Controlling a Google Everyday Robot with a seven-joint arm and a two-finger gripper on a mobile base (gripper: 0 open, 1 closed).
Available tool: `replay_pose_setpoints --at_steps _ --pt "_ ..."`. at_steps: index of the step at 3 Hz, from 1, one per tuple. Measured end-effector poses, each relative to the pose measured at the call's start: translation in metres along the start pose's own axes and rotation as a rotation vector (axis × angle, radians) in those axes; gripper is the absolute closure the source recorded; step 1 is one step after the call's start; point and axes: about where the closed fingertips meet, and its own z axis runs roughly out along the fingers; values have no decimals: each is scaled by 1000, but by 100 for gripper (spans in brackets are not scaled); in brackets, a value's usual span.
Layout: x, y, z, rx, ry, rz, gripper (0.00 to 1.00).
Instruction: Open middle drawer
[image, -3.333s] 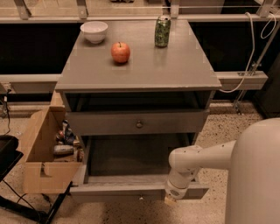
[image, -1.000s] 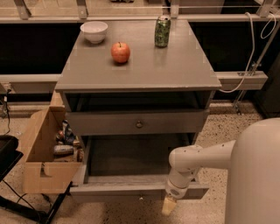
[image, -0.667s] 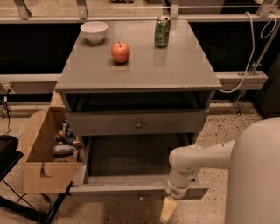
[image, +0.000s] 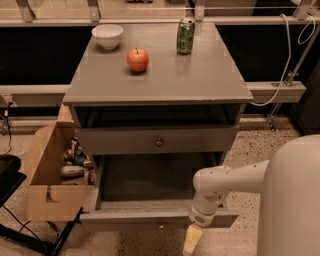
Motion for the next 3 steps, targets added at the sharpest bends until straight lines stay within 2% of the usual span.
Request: replay_pose_setpoints --at_steps 1,2,3 --pt "0 0 0 0 0 0 0" --pt "0 0 0 0 0 0 13" --pt "0 0 0 0 0 0 41"
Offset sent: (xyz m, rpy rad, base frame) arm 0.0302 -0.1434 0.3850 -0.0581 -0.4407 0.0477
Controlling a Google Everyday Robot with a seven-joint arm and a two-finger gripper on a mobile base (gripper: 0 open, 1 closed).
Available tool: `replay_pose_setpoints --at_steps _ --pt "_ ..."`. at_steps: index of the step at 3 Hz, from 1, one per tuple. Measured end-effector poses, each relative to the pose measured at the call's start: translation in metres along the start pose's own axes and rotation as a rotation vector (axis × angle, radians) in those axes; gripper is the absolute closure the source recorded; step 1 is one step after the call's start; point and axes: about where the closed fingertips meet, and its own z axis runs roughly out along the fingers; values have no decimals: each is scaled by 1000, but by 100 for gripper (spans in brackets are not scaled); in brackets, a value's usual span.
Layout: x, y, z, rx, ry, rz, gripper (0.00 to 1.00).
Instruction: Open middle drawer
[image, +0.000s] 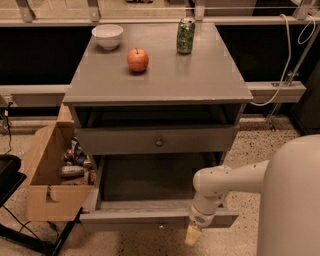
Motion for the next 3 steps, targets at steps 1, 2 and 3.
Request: replay_pose_setpoints --at_steps 1,2,3 --pt "0 0 0 0 0 0 27" --pt "0 0 0 0 0 0 4" --pt "0 0 0 0 0 0 0"
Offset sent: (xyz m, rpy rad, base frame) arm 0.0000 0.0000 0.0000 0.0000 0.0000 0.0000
